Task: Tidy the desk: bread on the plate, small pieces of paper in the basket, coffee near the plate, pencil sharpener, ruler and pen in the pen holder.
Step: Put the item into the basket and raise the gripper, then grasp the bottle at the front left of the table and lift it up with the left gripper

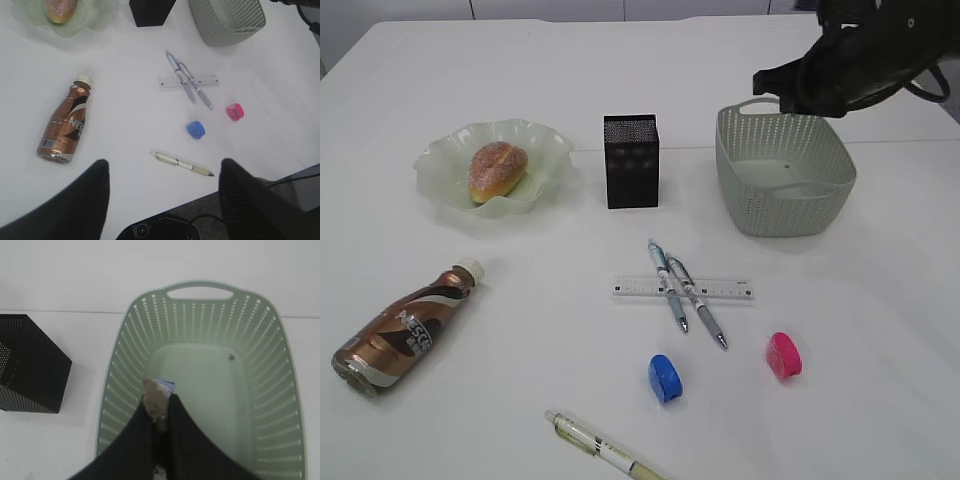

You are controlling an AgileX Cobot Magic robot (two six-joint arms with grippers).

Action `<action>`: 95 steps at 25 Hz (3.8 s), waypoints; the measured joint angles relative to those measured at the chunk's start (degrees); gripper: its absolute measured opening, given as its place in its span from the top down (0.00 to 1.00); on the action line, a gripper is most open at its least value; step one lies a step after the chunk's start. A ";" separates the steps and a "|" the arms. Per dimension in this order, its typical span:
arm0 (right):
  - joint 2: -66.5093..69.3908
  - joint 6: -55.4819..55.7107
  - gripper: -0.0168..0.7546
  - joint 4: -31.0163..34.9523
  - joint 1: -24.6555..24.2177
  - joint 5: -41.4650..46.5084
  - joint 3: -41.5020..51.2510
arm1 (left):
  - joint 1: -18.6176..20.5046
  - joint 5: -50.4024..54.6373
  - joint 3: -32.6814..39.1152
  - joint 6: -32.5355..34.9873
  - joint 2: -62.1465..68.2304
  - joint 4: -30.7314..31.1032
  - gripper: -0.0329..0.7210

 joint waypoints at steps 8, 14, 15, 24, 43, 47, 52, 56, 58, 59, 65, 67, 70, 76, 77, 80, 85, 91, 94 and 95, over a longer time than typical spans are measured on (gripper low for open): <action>2.00 1.31 0.94 -0.12 -0.22 0.72 -0.73 | 0.00 0.00 0.00 0.00 0.00 -0.10 0.30; 2.05 1.44 0.70 -4.16 -0.22 0.94 -0.73 | 0.00 0.00 0.00 0.00 0.00 -0.10 0.30; 2.05 1.44 0.61 -5.29 -0.22 0.94 -0.73 | 0.00 0.00 0.00 0.00 0.00 -0.10 0.30; 2.05 1.44 0.36 -6.78 -0.28 1.51 -0.96 | 0.00 0.00 0.00 0.00 0.00 -0.13 0.30; 2.05 -0.16 0.35 5.31 -0.28 50.66 -18.99 | 0.00 0.00 0.00 0.00 0.00 -0.22 0.30; 2.05 -1.47 0.36 4.92 -0.28 51.01 -18.99 | 0.00 0.00 0.00 0.00 0.00 -0.22 0.30; 0.09 -3.13 0.35 4.08 -0.28 51.01 -18.99 | 0.00 0.00 0.00 0.00 0.00 -0.22 0.30; -4.71 -4.00 0.35 4.05 -0.28 51.01 -16.22 | 0.00 0.00 0.00 0.00 0.00 -0.12 0.30; -7.66 -4.52 0.35 4.05 -0.28 51.05 -13.76 | 0.00 0.00 0.00 0.00 0.00 -0.12 0.30; -9.48 -4.83 0.35 4.05 -0.28 51.15 -12.18 | 0.00 0.00 0.00 0.33 0.00 -0.12 0.30; -21.23 -5.41 0.35 4.05 -0.28 51.15 -0.77 | 0.00 0.00 0.00 2.00 0.82 -0.12 0.30; -25.68 -5.41 0.36 4.05 -0.28 51.17 4.14 | 0.00 0.00 0.00 2.36 1.90 -0.12 0.30; -32.06 -5.64 0.35 4.05 -0.28 51.28 11.54 | 0.00 0.00 0.00 3.59 4.93 0.29 0.29; -43.51 -5.64 0.35 5.22 -0.28 51.55 22.47 | 0.00 -0.21 0.00 5.30 14.09 5.28 0.24; -45.47 -5.64 0.36 6.30 -0.28 51.68 23.40 | 0.00 -0.23 0.00 5.73 16.20 5.96 0.24; -50.93 -6.28 0.36 9.23 -0.28 51.92 24.17 | 0.00 -0.58 0.00 7.01 23.17 7.44 0.24; -58.31 -6.62 0.36 11.17 -0.28 52.39 24.22 | 0.00 -1.60 0.00 8.33 35.45 12.30 0.24; -60.32 -6.62 0.36 11.07 -0.28 52.61 24.31 | 0.00 -2.10 -1.34 8.65 45.67 17.23 0.24; -61.13 -6.62 0.36 11.07 -0.28 52.61 25.95 | 0.00 -2.58 -3.77 8.65 48.60 17.59 0.24; -61.84 -6.62 0.36 11.07 -0.28 52.61 26.99 | 0.00 -2.59 -4.77 8.77 49.48 17.70 0.24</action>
